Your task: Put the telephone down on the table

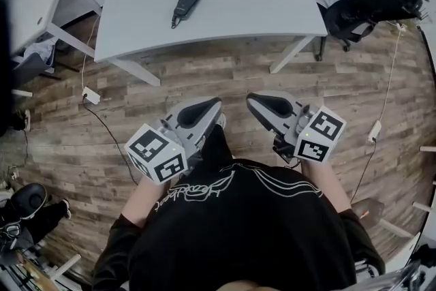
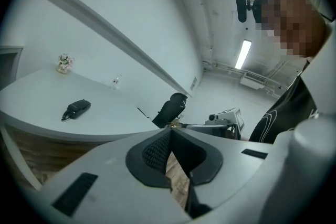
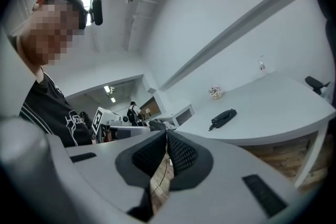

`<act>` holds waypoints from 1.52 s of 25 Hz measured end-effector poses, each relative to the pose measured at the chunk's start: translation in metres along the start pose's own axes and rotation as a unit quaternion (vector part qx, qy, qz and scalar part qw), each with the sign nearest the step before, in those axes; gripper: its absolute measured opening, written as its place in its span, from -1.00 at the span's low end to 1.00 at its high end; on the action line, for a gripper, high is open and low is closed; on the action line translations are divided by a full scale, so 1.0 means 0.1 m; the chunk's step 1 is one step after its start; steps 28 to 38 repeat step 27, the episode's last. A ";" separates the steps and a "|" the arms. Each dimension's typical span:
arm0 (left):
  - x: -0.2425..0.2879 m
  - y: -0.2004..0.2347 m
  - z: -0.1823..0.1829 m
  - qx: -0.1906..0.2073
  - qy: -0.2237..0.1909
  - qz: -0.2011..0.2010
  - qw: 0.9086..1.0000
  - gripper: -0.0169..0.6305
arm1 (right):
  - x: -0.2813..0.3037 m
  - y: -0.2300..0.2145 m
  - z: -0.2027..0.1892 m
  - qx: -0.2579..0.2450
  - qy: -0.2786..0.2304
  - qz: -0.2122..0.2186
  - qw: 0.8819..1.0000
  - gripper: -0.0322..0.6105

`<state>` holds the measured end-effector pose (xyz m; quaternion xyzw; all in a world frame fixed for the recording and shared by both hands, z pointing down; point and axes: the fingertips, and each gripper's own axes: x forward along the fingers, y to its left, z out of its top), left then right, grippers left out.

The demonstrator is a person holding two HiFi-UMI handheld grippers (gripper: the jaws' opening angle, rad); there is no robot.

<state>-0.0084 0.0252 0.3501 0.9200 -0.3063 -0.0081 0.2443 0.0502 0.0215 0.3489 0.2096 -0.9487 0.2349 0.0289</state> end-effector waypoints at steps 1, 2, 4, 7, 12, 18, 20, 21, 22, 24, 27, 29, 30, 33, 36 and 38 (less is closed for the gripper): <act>-0.02 -0.10 -0.02 -0.003 -0.003 -0.005 1.000 -0.93 | -0.08 0.06 0.02 0.006 -0.013 0.001 1.000 -0.78; -0.03 -0.18 -0.04 -0.006 -0.006 -0.009 1.000 -0.93 | -0.16 0.12 0.04 0.015 -0.028 0.004 0.999 -0.78; -0.06 -0.33 -0.07 -0.009 -0.013 -0.013 1.000 -0.93 | -0.29 0.22 0.06 0.031 -0.048 0.011 0.998 -0.78; -0.08 -0.49 -0.09 -0.004 -0.020 -0.019 1.000 -0.93 | -0.41 0.31 0.01 0.022 -0.046 0.006 0.999 -0.78; -0.09 -0.67 -0.13 0.005 -0.022 -0.026 0.999 -0.93 | -0.52 0.44 -0.06 0.003 -0.040 0.002 0.999 -0.78; -0.09 -0.70 -0.22 -0.003 -0.015 -0.023 1.000 -0.93 | -0.59 0.45 -0.14 0.012 -0.040 0.002 0.999 -0.78; -0.12 -0.70 -0.27 -0.010 -0.014 -0.022 1.000 -0.93 | -0.58 0.47 -0.19 0.011 -0.036 0.002 0.999 -0.78; -0.13 -0.69 -0.29 -0.014 -0.014 -0.021 1.000 -0.93 | -0.57 0.47 -0.21 0.011 -0.034 0.001 0.999 -0.78; -0.13 -0.68 -0.30 -0.017 -0.014 -0.021 1.000 -0.93 | -0.57 0.47 -0.24 0.011 -0.031 0.000 0.999 -0.78; -0.14 -0.65 -0.33 -0.023 -0.016 -0.022 0.999 -0.93 | -0.54 0.46 -0.29 0.010 -0.026 -0.002 1.000 -0.78; -0.15 -0.59 -0.35 -0.030 -0.019 -0.022 0.999 -0.93 | -0.50 0.43 -0.36 0.012 -0.021 -0.004 1.000 -0.78; -0.15 -0.59 -0.35 -0.030 -0.019 -0.022 0.999 -0.93 | -0.50 0.43 -0.36 0.012 -0.021 -0.004 1.000 -0.78; -0.15 -0.59 -0.35 -0.030 -0.019 -0.022 0.999 -0.93 | -0.50 0.43 -0.36 0.012 -0.021 -0.004 1.000 -0.78; -0.15 -0.59 -0.35 -0.030 -0.019 -0.022 0.999 -0.93 | -0.50 0.43 -0.36 0.012 -0.021 -0.004 1.000 -0.78; -0.15 -0.59 -0.35 -0.030 -0.019 -0.022 0.999 -0.93 | -0.50 0.43 -0.36 0.012 -0.021 -0.004 1.000 -0.78; -0.15 -0.59 -0.35 -0.030 -0.019 -0.022 0.999 -0.93 | -0.50 0.43 -0.36 0.012 -0.021 -0.004 1.000 -0.78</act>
